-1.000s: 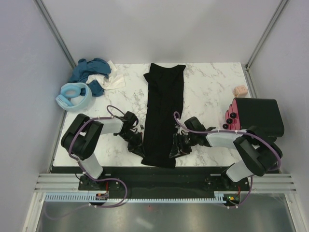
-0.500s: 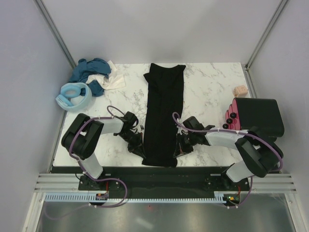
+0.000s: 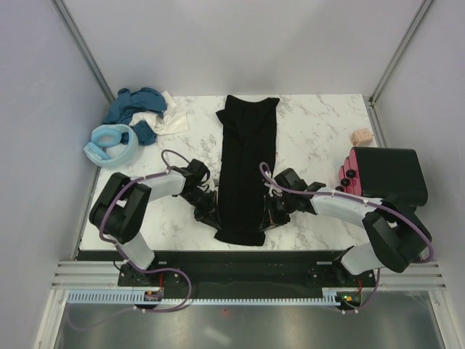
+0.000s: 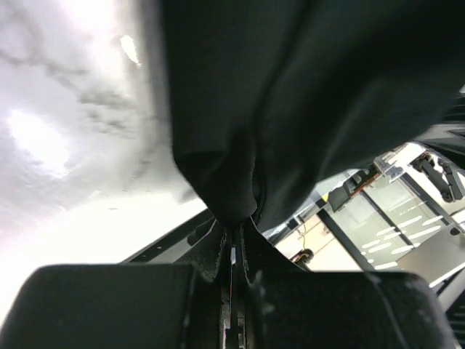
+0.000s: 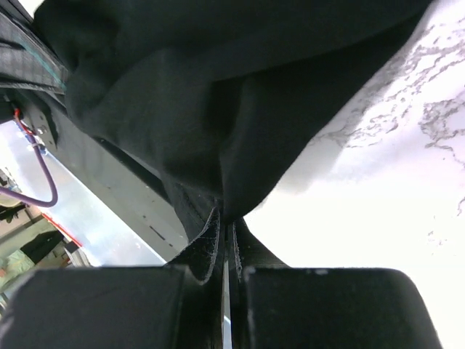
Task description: Fold and stack the t-shirts
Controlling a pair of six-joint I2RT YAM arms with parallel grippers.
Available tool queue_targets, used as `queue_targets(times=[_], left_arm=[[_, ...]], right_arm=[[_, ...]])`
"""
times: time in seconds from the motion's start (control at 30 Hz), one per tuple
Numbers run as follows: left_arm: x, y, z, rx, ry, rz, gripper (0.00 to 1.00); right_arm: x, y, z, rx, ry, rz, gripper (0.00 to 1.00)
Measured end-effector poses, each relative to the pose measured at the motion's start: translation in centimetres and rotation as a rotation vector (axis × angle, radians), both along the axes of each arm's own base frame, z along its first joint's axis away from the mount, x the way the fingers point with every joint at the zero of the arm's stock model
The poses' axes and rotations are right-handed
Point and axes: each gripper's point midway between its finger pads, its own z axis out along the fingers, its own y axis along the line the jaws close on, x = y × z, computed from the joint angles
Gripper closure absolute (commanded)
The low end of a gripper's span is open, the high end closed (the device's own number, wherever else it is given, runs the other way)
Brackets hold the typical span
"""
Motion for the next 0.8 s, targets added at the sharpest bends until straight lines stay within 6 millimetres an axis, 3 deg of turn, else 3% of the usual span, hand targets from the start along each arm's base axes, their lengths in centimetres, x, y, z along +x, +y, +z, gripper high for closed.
queue_targets(times=[0.23, 0.5, 0.63, 0.8], left_arm=[[2.9, -1.5, 3.5, -0.053, -0.101, -0.005, 0.98], [6.0, -3.0, 7.3, -0.091, -0.195, -0.009, 0.98], [7.4, -3.3, 8.9, -0.084, -0.243, -0.005, 0.98], [9.4, -3.3, 10.6, -0.072, -0.31, 0.016, 0.98]], right_arm=[[1.2, 0.8, 2.7, 0.033, -0.048, 0.002, 1.0], [4.7, 2.3, 7.9, 0.073, -0.169, 0.007, 1.0], [7.1, 2.0, 10.4, 0.089, -0.234, -0.014, 1.0], [9.2, 0.3, 11.2, 0.07, -0.264, -0.059, 1.0]])
